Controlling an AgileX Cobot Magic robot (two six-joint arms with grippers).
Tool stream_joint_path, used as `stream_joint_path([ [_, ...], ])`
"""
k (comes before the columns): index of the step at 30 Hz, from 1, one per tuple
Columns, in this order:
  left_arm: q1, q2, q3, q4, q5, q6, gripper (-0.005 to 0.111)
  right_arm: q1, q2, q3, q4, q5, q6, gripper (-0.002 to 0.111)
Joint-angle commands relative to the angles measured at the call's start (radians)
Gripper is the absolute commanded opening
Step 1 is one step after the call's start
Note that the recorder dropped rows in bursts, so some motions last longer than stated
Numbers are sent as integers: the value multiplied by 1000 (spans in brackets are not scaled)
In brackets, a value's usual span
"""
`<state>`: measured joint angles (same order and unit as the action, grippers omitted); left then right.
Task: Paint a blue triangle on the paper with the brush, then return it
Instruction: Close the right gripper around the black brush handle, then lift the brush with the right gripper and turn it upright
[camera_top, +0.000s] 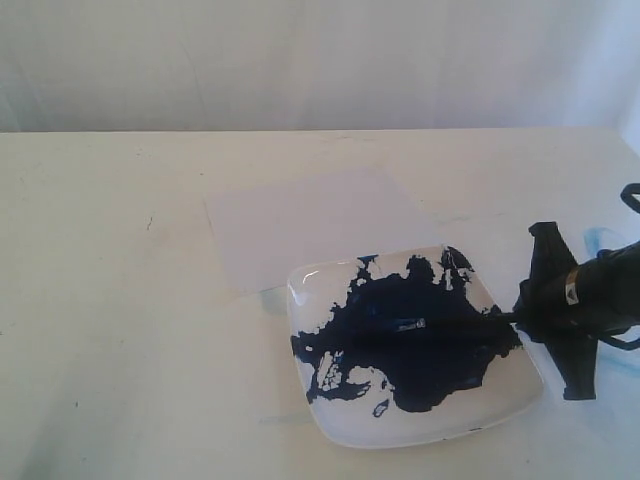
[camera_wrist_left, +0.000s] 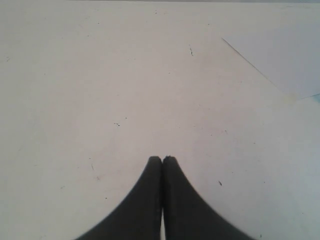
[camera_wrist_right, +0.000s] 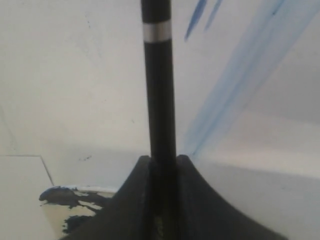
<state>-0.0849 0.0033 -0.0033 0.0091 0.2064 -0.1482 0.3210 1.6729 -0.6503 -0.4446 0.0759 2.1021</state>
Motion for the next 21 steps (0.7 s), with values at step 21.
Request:
stream_joint_path([
  [21,-8,-3,3,-1,-5,-7,0,-71,-233,-150,-205,-202,-402,0],
])
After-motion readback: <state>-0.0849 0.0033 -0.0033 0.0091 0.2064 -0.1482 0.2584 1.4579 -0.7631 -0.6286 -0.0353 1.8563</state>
